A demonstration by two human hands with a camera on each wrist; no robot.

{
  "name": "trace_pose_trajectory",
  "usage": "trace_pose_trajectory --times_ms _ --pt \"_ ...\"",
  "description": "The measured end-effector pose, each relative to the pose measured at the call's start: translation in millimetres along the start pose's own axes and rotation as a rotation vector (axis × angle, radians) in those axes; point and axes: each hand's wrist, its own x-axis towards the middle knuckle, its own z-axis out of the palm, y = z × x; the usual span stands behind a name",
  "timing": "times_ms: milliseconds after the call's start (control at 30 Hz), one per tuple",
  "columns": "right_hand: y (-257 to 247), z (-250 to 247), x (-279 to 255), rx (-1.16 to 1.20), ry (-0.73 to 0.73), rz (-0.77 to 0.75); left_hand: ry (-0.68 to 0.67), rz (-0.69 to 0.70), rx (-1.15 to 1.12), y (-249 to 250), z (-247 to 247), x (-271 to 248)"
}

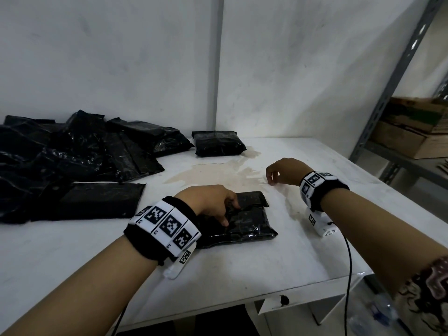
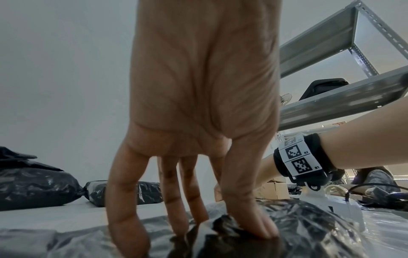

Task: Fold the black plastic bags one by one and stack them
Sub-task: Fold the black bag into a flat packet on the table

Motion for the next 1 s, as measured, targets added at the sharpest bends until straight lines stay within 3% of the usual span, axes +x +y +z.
trace_pose_trajectory --times_ms 267,500,767,1000 --pt "-4.9 5.5 5.3 -0.154 -0.094 -0.071 -0.006 -0.003 -0.016 0.5 -0.5 -0.1" --pt "-5.8 6.4 3.6 -0.231 -0.075 -0.115 -0.012 -0.008 -0.013 1.1 -0.8 0.1" --pt "14.4 4.8 -2.3 0.163 0.071 -0.066 -0.006 -0.005 0.009 1.2 -0.4 -0.7" --pt "14.3 4.5 0.1 0.176 0.066 -0.080 0.003 -0.002 0.023 2.0 -0.5 -2.2"
